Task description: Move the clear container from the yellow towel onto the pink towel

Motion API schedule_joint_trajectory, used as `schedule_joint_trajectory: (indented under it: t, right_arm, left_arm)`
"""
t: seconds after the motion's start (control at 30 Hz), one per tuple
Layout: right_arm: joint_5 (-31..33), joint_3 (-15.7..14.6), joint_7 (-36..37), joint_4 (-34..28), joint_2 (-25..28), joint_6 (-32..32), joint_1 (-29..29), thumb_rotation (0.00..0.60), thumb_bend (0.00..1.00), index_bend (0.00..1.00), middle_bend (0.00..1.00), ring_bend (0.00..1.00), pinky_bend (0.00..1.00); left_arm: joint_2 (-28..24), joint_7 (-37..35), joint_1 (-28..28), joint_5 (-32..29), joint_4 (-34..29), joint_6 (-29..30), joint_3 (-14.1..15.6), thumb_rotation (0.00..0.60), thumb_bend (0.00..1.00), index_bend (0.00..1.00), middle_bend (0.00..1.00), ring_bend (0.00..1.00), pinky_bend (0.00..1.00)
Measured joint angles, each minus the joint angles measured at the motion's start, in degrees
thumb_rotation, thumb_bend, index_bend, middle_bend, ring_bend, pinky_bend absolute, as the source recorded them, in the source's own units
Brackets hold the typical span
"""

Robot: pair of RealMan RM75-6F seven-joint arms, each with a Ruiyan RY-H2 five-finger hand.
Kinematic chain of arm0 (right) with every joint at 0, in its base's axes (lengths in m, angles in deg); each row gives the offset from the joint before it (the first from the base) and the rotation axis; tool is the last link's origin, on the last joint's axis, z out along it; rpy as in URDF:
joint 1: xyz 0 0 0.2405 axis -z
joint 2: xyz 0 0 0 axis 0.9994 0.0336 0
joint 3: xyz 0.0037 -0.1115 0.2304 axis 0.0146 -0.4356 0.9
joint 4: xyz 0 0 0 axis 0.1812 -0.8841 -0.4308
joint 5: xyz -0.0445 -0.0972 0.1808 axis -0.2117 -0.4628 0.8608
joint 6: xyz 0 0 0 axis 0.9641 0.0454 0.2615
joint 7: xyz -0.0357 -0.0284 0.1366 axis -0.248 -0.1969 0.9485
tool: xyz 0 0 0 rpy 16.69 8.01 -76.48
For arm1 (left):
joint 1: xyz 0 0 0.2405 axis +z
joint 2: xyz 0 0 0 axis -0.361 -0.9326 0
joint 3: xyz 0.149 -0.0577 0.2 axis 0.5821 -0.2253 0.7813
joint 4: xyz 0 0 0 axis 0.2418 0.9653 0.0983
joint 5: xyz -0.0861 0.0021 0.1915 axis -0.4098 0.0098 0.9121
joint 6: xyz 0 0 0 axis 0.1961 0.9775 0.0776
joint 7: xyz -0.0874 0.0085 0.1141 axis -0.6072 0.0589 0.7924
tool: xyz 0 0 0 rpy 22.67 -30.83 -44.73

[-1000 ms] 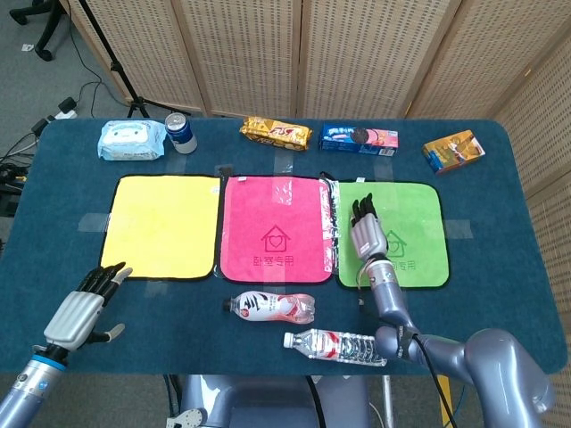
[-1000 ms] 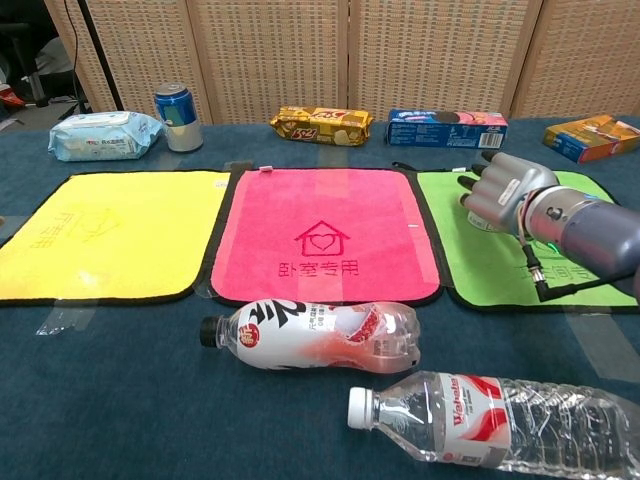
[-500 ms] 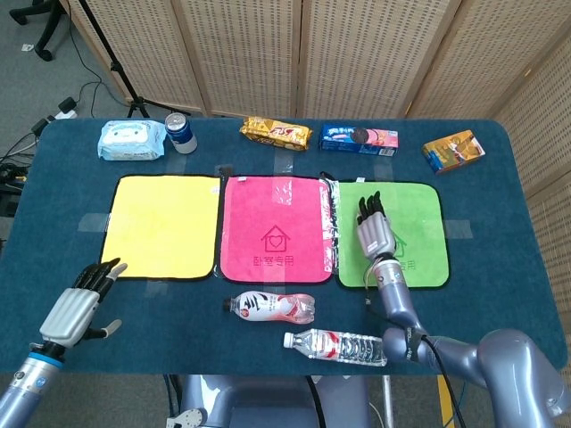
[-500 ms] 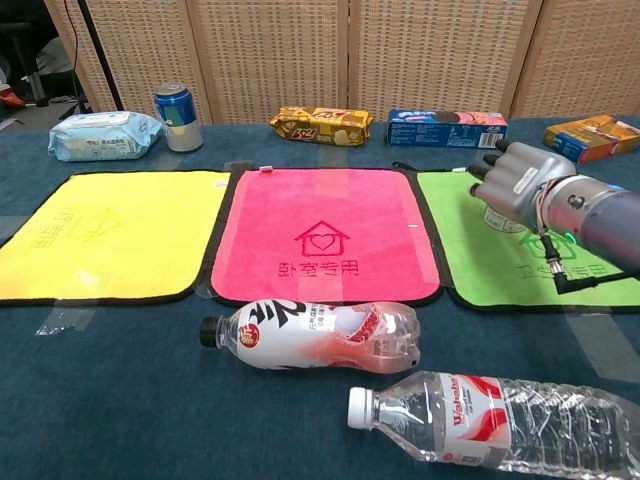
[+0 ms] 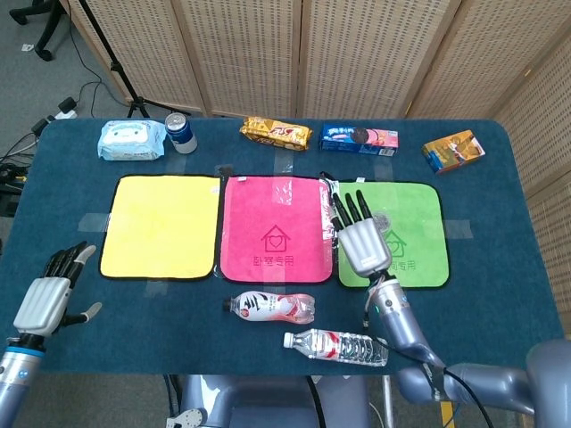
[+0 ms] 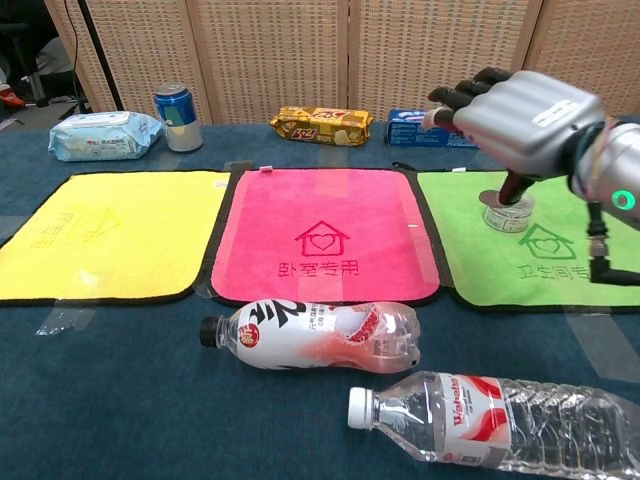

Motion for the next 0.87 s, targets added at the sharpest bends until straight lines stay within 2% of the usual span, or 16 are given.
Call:
schedule_joint_trajectory:
  t: [0.07,0.2,0.33,0.43,0.6,0.87]
  right_arm:
    - [-5.4,-2.1,5.8,-3.1,1.7,4.5,3.7,0.6,0.12,0.11,0.0,0.0,0.03]
    - [-16.0,-8.3,18.3,-6.4,4.5,14.1,12.9,0.6,0.05,0.11,0.0,0.0,0.03]
    - [-24.6,-14.1,28.7,-6.2,7.1,22.8,21.9,0.6,0.09,0.11,0.0,0.0,0.03]
    - [-27.9,-16.8,34.2,-4.8,9.3,25.5,26.4,0.6,0.09,0.11,0.0,0.0,0.03]
    - [-29.7,-17.8,39.7,-2.2,12.4,26.6,30.6,0.6,0.1,0.11,0.0,0.0,0.03]
    - [-30.1,-16.3,45.2,0.6,13.5,25.7,34.1,0.6,0.1,0.11,0.0,0.0,0.03]
  left_arm:
    - [0.1,0.2,0.4,0.0,0.0,1.2,-0.3,0.6,0.15,0.0,0.0,0.0,0.0]
    - [0.4,1.0,1.5,1.2,-0.1,4.8,-0.6,0.6,0.08,0.0,0.0,0.0,0.0]
    - [0.9,2.4,3.5,2.5,-0.2,8.7,-0.7,0.6,0.08,0.0,0.0,0.0,0.0]
    - [1.1,3.0,4.4,2.5,-0.4,9.2,-0.5,0.6,0.08,0.0,0.0,0.0,0.0]
    - [0.9,3.8,5.0,2.6,0.1,9.9,-0.5,0.6,0.08,0.0,0.0,0.0,0.0]
    - [0.6,4.3,5.4,3.2,1.0,10.6,-0.8,0.6,0.09,0.0,0.0,0.0,0.0]
